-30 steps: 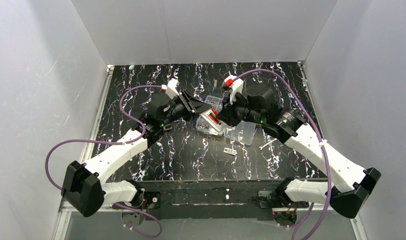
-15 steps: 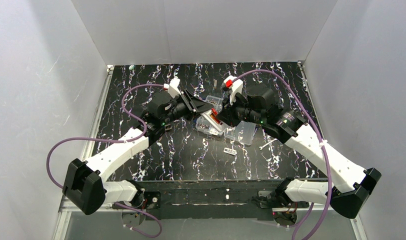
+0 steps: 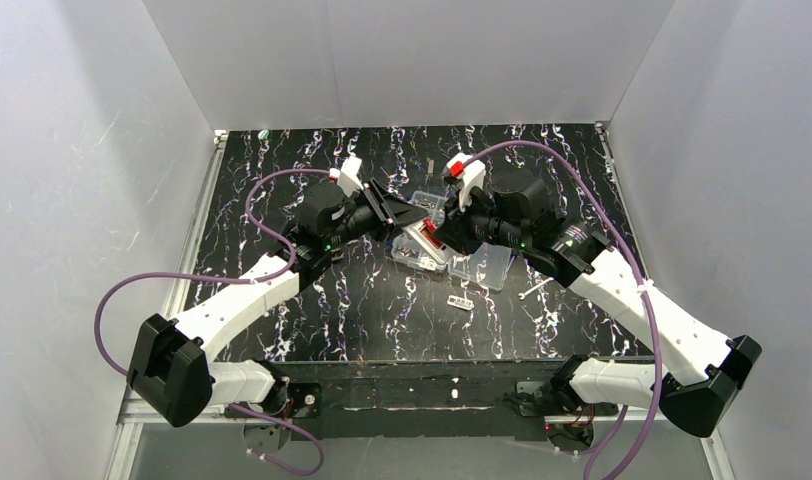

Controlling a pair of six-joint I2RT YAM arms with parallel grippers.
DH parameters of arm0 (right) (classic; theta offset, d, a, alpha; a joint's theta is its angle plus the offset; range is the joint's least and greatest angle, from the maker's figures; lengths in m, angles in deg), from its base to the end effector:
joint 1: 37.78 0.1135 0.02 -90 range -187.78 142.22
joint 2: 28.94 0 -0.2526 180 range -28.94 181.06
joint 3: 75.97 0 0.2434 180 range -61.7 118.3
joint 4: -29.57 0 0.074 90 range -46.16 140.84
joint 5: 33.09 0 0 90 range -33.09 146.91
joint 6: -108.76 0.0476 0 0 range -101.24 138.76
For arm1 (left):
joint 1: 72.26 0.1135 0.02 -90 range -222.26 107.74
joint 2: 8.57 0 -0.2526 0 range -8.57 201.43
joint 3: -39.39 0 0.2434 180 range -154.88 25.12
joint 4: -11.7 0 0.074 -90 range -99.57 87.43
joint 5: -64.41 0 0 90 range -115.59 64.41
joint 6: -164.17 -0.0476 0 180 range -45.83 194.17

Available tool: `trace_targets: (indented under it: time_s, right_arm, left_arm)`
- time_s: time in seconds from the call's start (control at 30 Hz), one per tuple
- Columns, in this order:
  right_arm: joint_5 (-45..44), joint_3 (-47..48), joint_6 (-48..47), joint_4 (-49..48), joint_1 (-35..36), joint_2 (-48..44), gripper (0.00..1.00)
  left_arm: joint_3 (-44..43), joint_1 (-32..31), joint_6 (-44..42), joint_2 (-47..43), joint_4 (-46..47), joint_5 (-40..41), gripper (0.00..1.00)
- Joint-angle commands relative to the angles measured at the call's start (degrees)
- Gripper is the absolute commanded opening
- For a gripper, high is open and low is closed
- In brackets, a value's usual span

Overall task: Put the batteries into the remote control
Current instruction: Load the battery into the remote control.

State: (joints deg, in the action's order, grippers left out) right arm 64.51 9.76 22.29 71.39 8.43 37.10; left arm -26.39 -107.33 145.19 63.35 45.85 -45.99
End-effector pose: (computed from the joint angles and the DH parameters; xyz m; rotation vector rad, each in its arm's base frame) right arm 0.1746 0.1912 0.3807 -0.8182 1.8466 0.6926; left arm 0.2265 -0.1792 0.3833 -0.0299 1.3171 -1.8153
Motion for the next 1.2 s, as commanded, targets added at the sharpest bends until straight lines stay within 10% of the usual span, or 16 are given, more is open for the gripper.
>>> trace_targets:
  time_s: [0.0,1.17]
  right_arm:
    - [0.02,0.39,-0.72,-0.16,0.24,-1.09,0.17]
    - [-1.64,0.83,-1.37,-0.04,0.19,-2.95,0.38]
  left_arm:
    - [-2.66,-0.35,0.61,-0.97,5.16,-1.57,0.00]
    - [-2.64,-0.35,0.55,0.20,4.35,-2.03,0.00]
